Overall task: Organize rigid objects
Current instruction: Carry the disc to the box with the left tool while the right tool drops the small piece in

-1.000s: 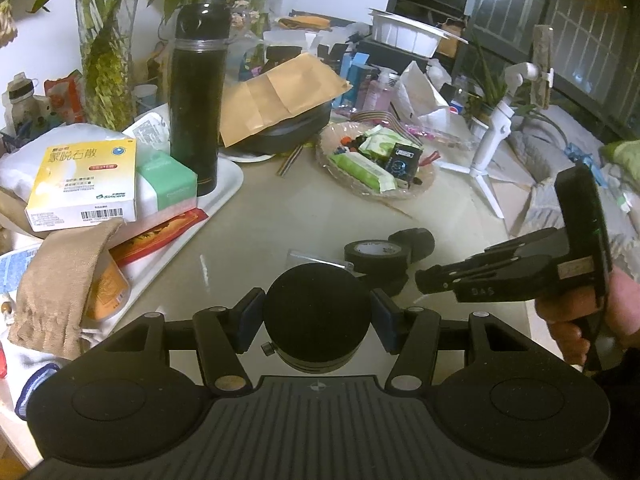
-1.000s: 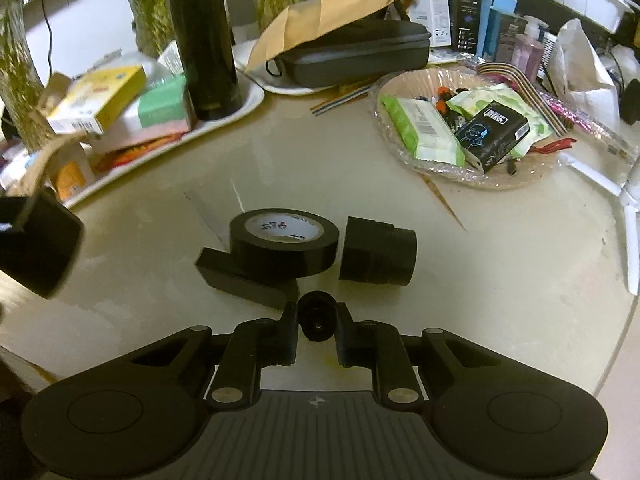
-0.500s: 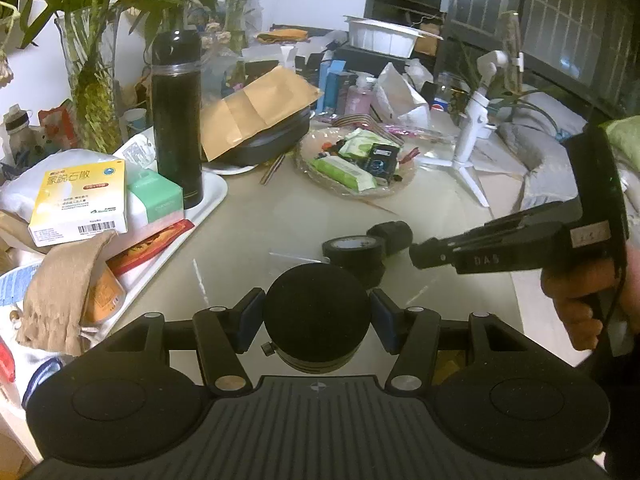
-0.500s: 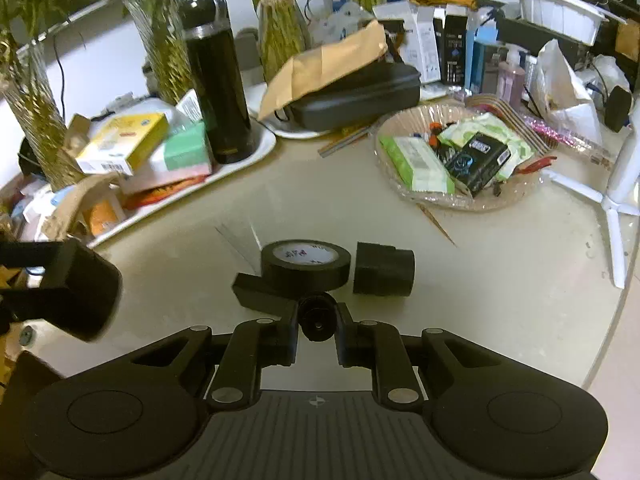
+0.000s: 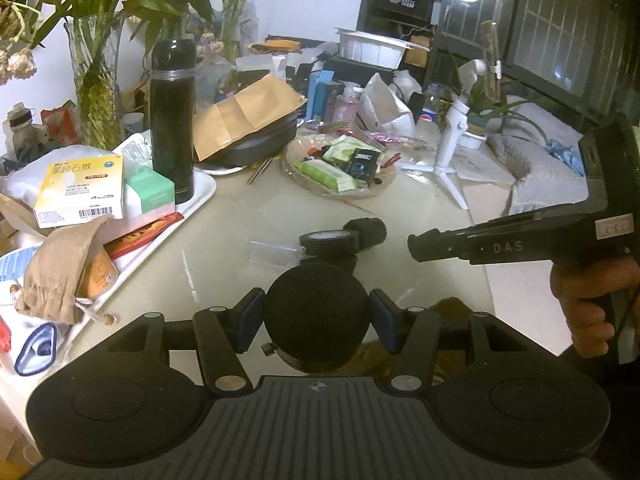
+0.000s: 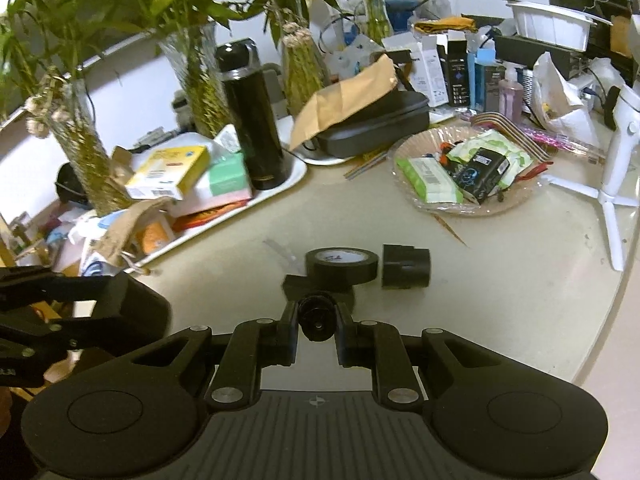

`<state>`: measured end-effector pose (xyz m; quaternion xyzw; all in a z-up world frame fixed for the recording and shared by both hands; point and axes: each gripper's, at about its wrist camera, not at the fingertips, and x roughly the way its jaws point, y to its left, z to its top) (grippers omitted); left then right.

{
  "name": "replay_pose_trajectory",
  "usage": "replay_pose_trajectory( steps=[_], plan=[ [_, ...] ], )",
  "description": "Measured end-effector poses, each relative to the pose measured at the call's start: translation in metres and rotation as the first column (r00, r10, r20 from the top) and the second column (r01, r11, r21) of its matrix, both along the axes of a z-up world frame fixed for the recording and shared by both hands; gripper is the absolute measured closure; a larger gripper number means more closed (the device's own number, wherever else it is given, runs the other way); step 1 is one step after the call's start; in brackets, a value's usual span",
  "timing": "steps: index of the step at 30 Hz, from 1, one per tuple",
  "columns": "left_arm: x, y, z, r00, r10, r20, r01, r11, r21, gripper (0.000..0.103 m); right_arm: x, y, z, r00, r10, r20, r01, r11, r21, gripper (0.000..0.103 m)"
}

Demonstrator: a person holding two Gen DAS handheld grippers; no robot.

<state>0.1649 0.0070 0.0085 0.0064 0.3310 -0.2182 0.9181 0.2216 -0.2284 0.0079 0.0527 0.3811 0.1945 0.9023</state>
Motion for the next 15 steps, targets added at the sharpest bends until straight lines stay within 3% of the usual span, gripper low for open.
replay_pose_trajectory(
  steps=[15],
  plan=[
    [-0.041, -0.008, -0.003, 1.000, -0.005, -0.016, 0.004, 1.000, -0.011, 0.047, -0.045, 0.001, 0.006, 1.000, 0.022, -0.007, -0.022, 0.999, 0.039, 0.082]
  ],
)
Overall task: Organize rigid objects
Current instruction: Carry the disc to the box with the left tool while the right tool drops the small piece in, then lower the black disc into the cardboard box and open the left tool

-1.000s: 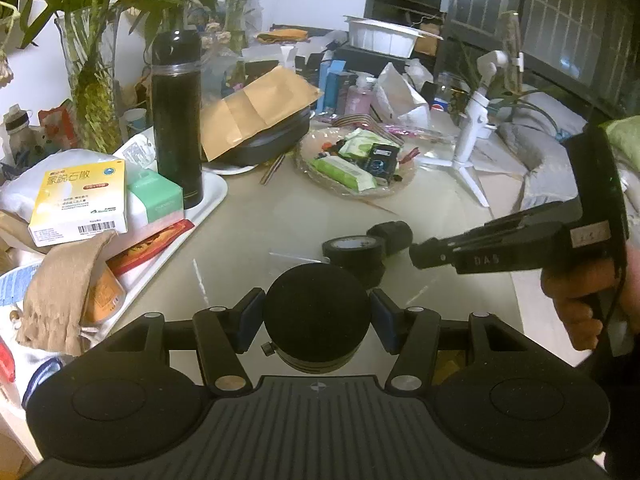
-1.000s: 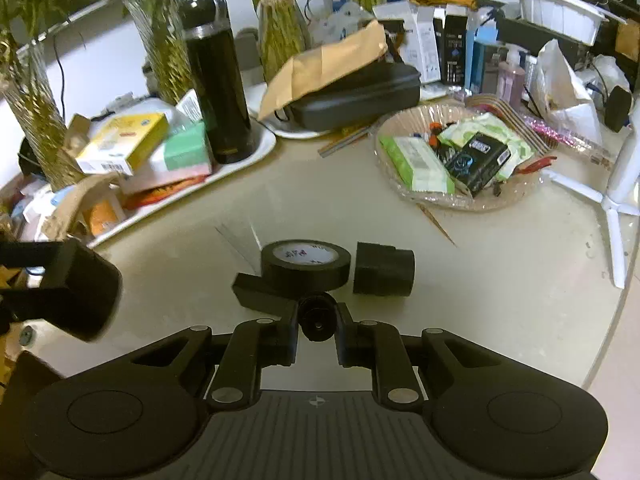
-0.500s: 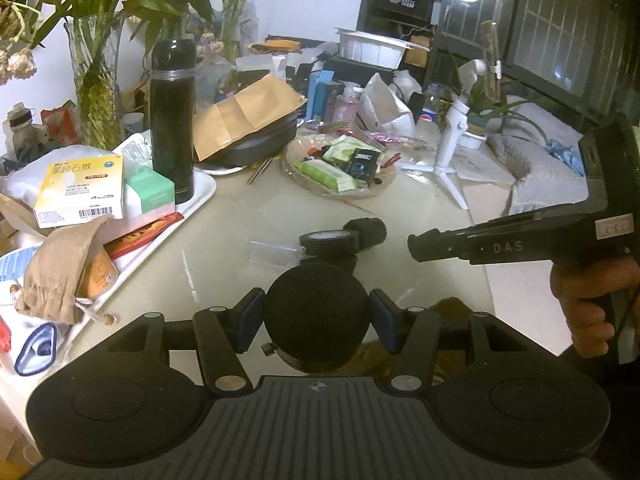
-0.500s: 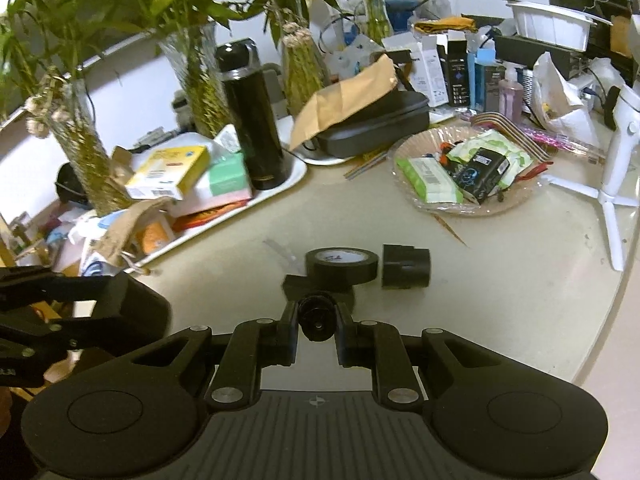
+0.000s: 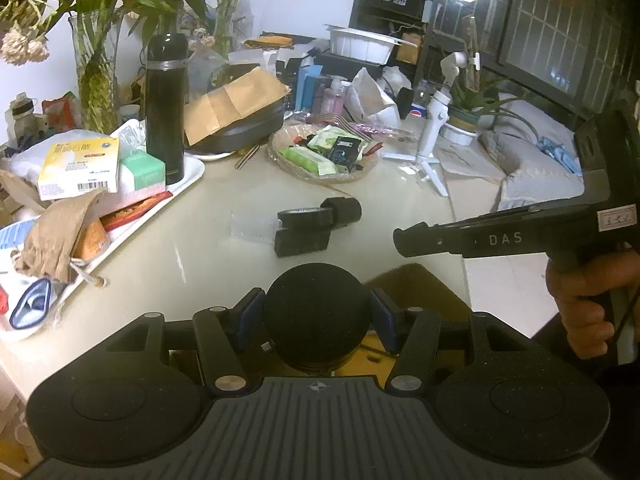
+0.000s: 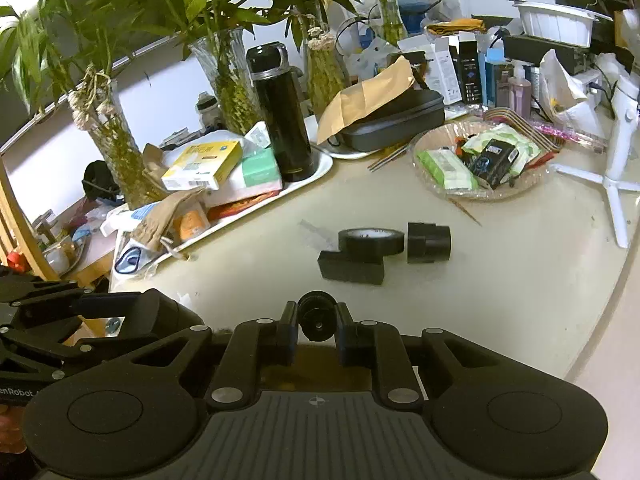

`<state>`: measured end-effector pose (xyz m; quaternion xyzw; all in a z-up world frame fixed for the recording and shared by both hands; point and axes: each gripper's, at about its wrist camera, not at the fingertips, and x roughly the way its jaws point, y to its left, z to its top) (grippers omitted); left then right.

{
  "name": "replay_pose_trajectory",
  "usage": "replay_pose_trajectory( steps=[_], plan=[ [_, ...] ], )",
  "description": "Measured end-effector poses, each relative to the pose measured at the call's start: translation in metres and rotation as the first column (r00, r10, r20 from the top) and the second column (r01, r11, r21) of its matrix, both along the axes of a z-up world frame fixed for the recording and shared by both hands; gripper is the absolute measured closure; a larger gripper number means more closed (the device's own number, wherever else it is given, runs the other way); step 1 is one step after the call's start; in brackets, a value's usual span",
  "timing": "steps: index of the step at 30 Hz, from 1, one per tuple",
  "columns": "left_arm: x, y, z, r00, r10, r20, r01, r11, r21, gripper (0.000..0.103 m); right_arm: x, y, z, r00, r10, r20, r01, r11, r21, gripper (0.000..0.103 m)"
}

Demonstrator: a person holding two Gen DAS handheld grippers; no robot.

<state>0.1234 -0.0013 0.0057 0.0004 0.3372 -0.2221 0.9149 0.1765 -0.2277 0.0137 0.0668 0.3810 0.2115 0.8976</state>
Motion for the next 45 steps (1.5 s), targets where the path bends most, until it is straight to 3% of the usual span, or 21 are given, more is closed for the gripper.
replay_pose_trajectory(
  steps=[20, 22, 24, 27, 32, 45],
  plan=[
    [-0.041, -0.019, -0.016, 0.997, -0.013, -0.080, 0.019, 0.997, 0.069, 0.047, -0.029, 0.007, -0.010, 0.998, -0.006, -0.056, 0.003, 0.998, -0.061, 0.080],
    [-0.039, -0.018, -0.019, 0.995, 0.010, -0.099, -0.001, 0.996, 0.087, 0.047, -0.030, 0.009, -0.010, 0.999, -0.014, -0.044, 0.011, 0.997, -0.079, 0.058],
    [-0.038, -0.016, -0.018, 0.994, 0.013, -0.105, -0.005, 0.997, 0.071, 0.047, -0.032, 0.010, -0.008, 1.000, -0.016, -0.014, 0.014, 0.996, -0.091, 0.024],
    [-0.037, -0.012, -0.017, 0.994, 0.037, -0.100, -0.031, 0.998, 0.059, 0.042, -0.033, 0.009, -0.006, 1.000, -0.016, 0.000, 0.016, 0.996, -0.089, 0.006],
    [-0.036, -0.009, -0.016, 0.993, 0.071, -0.094, -0.066, 0.996, 0.059, 0.038, -0.030, 0.007, -0.008, 0.999, -0.037, -0.012, 0.036, 0.994, -0.102, 0.000],
    [-0.036, -0.007, -0.011, 0.992, 0.114, -0.061, -0.111, 0.992, 0.054, 0.038, -0.028, 0.008, -0.012, 0.998, -0.048, -0.031, 0.044, 0.990, -0.133, 0.000]
  ],
)
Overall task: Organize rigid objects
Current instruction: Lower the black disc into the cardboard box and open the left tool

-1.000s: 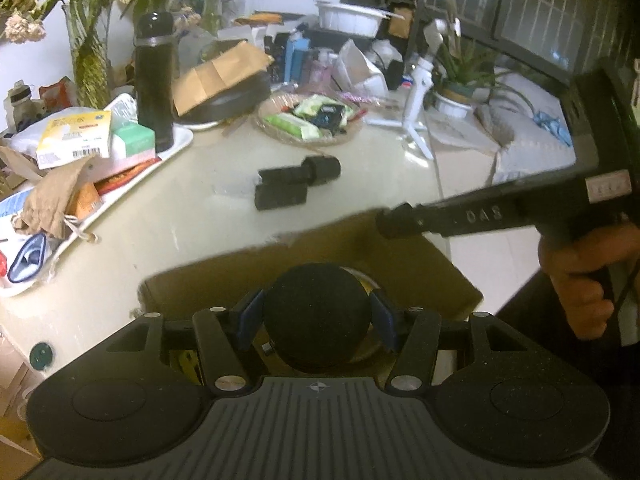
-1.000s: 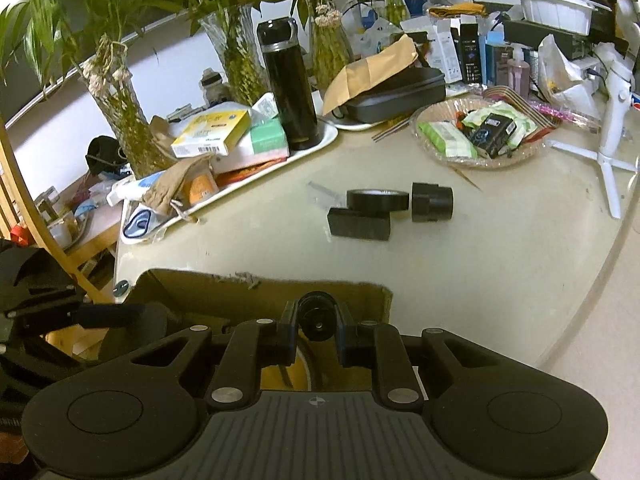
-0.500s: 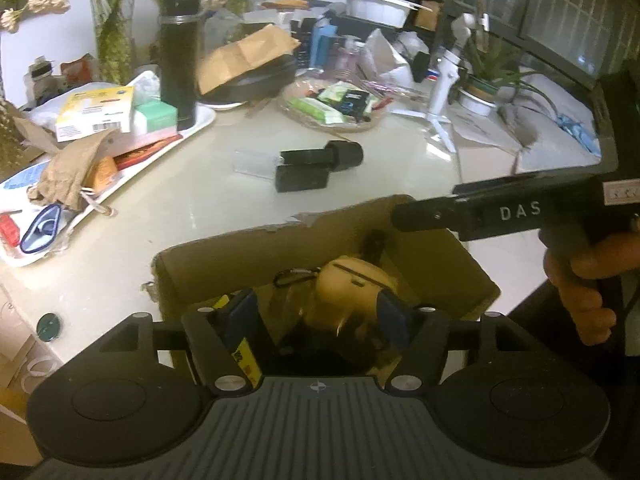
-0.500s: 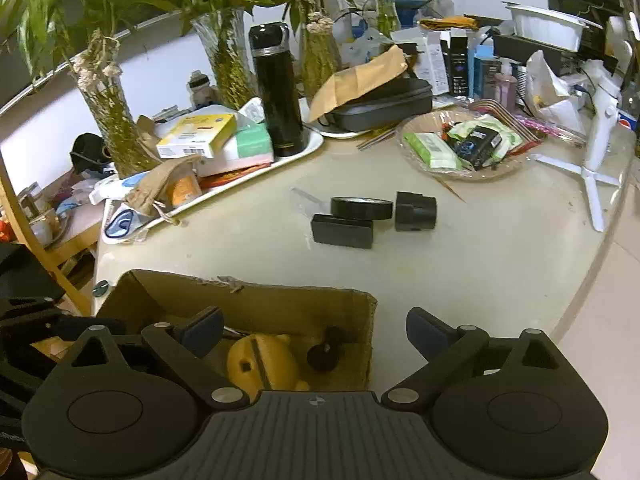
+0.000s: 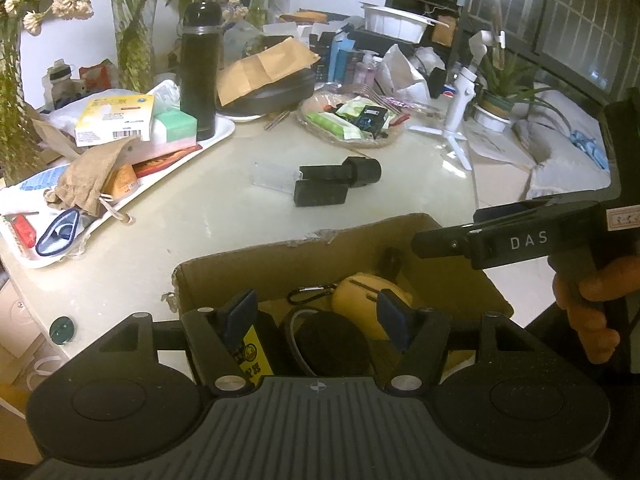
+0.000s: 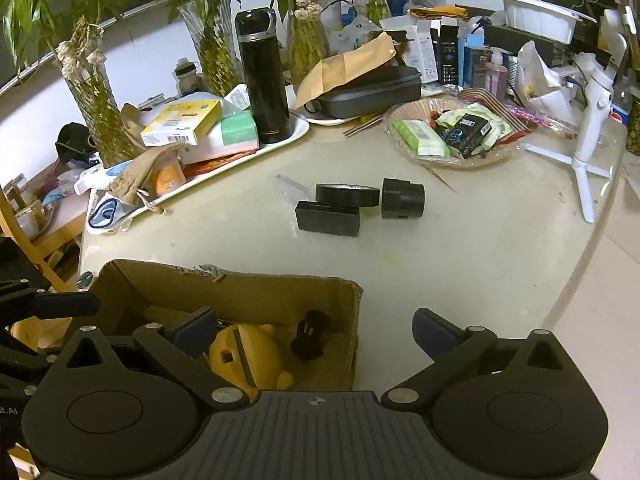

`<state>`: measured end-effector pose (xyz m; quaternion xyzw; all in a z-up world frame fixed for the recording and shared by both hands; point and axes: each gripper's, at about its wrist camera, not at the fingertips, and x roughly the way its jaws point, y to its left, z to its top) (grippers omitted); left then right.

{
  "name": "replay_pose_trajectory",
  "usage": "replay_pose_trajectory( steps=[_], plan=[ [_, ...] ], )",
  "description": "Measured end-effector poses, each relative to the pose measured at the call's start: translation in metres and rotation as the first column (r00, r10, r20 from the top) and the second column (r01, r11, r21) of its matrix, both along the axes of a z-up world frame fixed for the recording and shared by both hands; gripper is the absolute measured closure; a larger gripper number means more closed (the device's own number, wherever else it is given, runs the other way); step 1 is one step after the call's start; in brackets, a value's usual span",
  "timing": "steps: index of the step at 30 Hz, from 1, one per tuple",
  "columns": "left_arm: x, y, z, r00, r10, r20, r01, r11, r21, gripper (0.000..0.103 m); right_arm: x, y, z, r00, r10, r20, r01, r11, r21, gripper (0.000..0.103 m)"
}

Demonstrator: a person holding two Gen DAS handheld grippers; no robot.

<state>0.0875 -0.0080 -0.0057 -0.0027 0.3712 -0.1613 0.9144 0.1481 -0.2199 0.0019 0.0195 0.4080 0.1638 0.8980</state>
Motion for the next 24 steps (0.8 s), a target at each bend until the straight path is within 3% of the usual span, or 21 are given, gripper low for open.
replay_pose_trajectory(
  steps=[24],
  plan=[
    [-0.0016, 0.0015, 0.0036, 0.999, 0.015, 0.030, -0.015, 1.000, -0.003, 0.038, 0.0019, -0.0016, 0.0012, 0.999, -0.033, -0.001, 0.033, 0.999, -0.025, 0.000]
  ],
)
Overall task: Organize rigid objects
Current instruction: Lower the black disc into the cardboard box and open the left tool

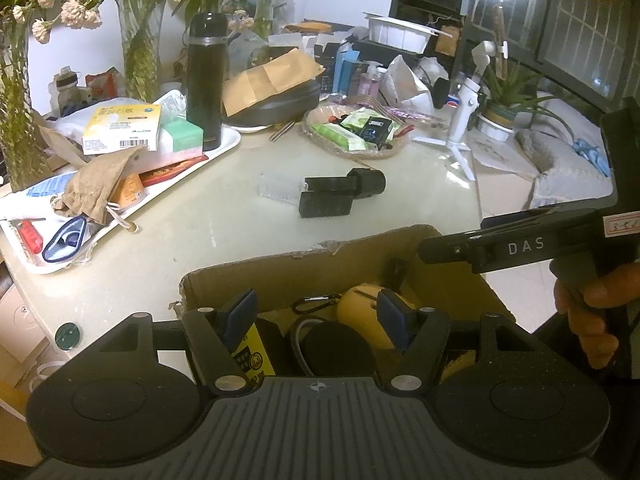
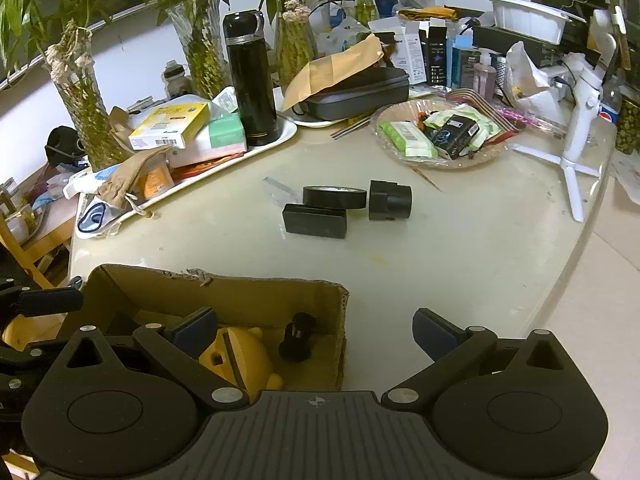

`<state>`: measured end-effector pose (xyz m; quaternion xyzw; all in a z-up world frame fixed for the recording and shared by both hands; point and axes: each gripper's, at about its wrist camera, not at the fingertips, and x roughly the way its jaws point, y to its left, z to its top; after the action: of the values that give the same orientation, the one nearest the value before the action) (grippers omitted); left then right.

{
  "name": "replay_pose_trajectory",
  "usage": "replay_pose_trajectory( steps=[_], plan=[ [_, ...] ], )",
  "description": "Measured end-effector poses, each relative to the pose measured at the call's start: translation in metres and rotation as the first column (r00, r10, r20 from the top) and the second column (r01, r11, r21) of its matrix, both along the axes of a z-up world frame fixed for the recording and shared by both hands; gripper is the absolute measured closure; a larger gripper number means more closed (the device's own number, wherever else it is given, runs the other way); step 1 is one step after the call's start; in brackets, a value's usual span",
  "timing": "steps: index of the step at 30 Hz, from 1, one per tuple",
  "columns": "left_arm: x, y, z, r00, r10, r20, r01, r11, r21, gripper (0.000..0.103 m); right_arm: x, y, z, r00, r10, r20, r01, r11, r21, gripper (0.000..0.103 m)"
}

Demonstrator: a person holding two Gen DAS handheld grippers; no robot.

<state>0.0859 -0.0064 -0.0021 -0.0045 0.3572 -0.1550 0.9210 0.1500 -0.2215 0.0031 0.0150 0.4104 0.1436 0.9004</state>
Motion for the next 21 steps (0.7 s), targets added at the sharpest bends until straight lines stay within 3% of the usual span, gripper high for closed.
replay_pose_trajectory(
  steps=[21],
  plan=[
    [0.0024, 0.0038, 0.0023, 0.998, 0.060, 0.029, -0.061, 0.998, 0.028, 0.038, 0.0062, -0.0048, -0.0003, 0.996, -0.091, 0.023, 0.093, 0.992, -0.085, 0.000]
  ],
)
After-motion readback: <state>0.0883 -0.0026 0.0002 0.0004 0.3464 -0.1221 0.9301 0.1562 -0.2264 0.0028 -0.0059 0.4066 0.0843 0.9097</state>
